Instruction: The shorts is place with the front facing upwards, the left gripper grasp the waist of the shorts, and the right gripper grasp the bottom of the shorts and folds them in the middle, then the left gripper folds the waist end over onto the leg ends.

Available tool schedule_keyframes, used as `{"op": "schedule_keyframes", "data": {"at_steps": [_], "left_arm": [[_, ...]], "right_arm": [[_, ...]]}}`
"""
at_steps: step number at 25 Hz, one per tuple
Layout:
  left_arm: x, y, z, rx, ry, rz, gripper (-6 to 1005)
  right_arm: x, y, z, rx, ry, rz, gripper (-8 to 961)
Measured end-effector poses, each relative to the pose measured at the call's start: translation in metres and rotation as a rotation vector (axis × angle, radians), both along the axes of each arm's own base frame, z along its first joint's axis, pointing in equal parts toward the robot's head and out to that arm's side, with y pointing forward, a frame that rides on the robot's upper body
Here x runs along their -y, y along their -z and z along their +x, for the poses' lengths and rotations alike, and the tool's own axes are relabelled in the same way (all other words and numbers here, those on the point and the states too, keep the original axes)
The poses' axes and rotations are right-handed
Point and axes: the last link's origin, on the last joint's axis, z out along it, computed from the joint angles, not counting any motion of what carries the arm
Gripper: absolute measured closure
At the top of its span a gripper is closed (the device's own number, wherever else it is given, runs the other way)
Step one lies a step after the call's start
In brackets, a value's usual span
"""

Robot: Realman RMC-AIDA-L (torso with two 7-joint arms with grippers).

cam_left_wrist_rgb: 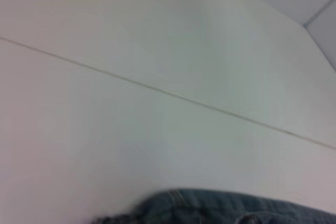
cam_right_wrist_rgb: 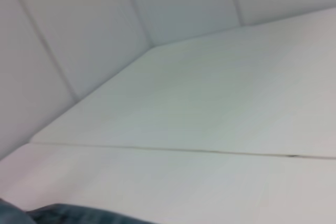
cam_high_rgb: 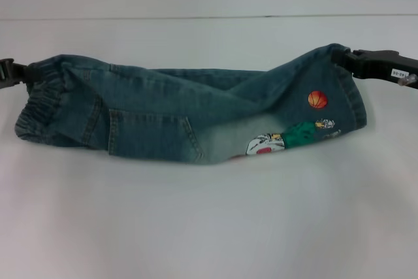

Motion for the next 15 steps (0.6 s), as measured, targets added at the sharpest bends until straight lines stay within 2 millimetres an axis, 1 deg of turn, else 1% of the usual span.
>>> {"op": "schedule_keyframes", "data": {"at_steps": [10,15], "left_arm": [[-0.005,0.005,-0.018,-0.03,-0.073,0.068,981],[-0.006,0.006,-0.021,-0.05,-0.082,0.074,981]], "right_arm": [[-0.016,0.011,0.003,0.083,0.059,0.068,924],[-0.022,0.012,0.002,0.131,0.061,0.089,924]]}}
